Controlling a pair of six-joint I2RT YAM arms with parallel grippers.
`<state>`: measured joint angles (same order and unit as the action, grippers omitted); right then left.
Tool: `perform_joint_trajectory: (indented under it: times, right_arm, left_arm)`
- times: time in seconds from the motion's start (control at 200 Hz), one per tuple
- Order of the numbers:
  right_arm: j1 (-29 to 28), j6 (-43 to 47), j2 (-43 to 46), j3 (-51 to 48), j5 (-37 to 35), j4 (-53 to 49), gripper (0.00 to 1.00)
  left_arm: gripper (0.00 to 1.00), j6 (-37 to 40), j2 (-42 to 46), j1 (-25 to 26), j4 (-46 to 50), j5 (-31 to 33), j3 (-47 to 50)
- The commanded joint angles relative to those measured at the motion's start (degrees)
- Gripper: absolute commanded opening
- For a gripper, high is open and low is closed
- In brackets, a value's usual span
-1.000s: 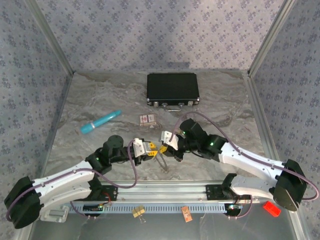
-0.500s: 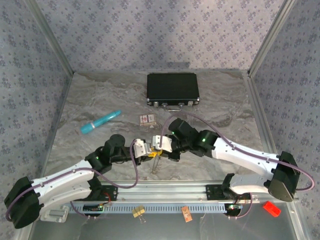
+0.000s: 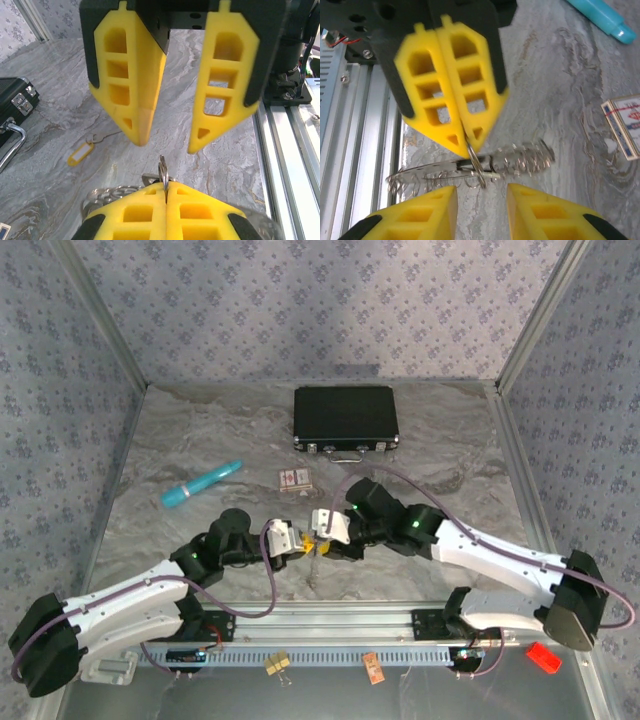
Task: Put the keys on the keyring
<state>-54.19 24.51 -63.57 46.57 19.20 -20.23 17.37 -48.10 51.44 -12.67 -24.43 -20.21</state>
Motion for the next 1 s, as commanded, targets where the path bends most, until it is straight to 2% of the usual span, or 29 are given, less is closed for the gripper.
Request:
perform_joint_trajectory:
  times: [0.0,0.445,0.75,0.879,0.994]
  right_arm:
    - [0.5,-5.1,1.9,-2.8,2.2,4.7,0.33]
    - [0.8,-5.5,1.3,-3.2,2.0,6.7,0.31]
    - [1.2,-5.2,0.6,-2.8,3.5,5.7,0.06]
    - [1.5,-5.0,0.2,-2.9,3.7,5.0,0.00]
    - [1.5,-5.4,-0.7,-3.3,3.6,5.5,0.00]
  left_arm:
    - [0.00,0.1,0.9,0.1,-4.3,-1.4,-0.1]
    - [0.00,0.2,1.2,0.1,-4.7,-2.3,0.2]
    - [0.00,0.7,1.1,0.1,-5.0,-2.6,-0.1]
    - [0.00,0.5,1.5,0.1,-5.7,-2.9,-0.2]
    - [0.00,0.3,1.5,0.1,-7.0,-3.5,-0.5]
